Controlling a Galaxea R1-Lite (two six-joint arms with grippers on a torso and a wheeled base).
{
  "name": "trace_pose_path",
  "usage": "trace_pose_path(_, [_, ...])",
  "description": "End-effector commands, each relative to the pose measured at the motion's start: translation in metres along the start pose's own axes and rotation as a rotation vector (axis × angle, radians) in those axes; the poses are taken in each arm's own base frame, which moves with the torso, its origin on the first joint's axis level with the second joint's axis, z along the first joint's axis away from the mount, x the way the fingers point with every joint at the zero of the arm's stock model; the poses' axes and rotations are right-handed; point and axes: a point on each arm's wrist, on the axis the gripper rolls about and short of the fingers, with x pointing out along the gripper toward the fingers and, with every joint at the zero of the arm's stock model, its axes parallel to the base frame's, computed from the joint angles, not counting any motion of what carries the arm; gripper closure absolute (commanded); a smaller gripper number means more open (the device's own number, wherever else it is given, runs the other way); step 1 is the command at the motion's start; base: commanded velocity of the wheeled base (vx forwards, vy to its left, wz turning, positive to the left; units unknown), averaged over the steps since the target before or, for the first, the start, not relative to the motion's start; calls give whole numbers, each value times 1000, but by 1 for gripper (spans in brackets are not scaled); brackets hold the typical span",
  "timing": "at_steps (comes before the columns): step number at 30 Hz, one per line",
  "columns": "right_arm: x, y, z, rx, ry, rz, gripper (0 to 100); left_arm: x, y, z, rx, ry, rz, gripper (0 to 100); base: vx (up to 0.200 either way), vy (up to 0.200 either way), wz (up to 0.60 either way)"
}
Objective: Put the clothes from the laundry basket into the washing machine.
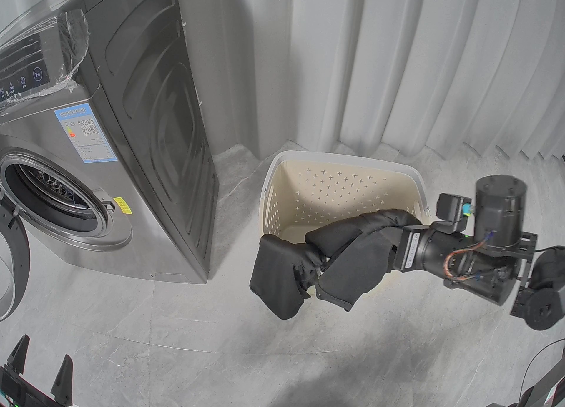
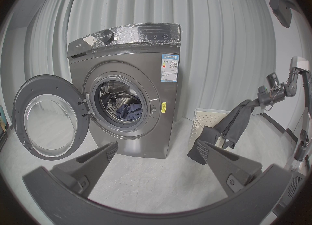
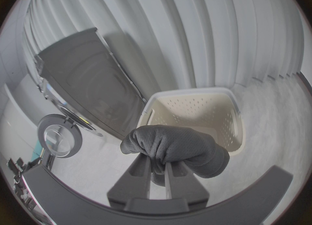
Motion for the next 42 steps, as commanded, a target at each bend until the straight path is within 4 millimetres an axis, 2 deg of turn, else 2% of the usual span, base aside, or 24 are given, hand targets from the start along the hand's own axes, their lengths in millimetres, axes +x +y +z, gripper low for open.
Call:
trace_pose_path(1, [-71,4,33,-59,-186,127,100,0,0,-5,2,4,6,0,0,0,0])
trace_pose_path(7, [-91,5,41,-105,-243,180,100,0,0,-5,-1,4,4,0,-67,0,0])
trace_pose_path(20, [-94,0,38,-141,-242,166,100,0,0,-5,-3,4,3,0,-200,0,0])
trace_pose_path(26, [-94,1,41,-141,-266,212,100,0,0,-5,-3,4,1,0,0,0,0])
trace_pose_path(42, [-91,2,38,-146,-261,223,100,0,0,-5,-1,6,4,0,0,200,0])
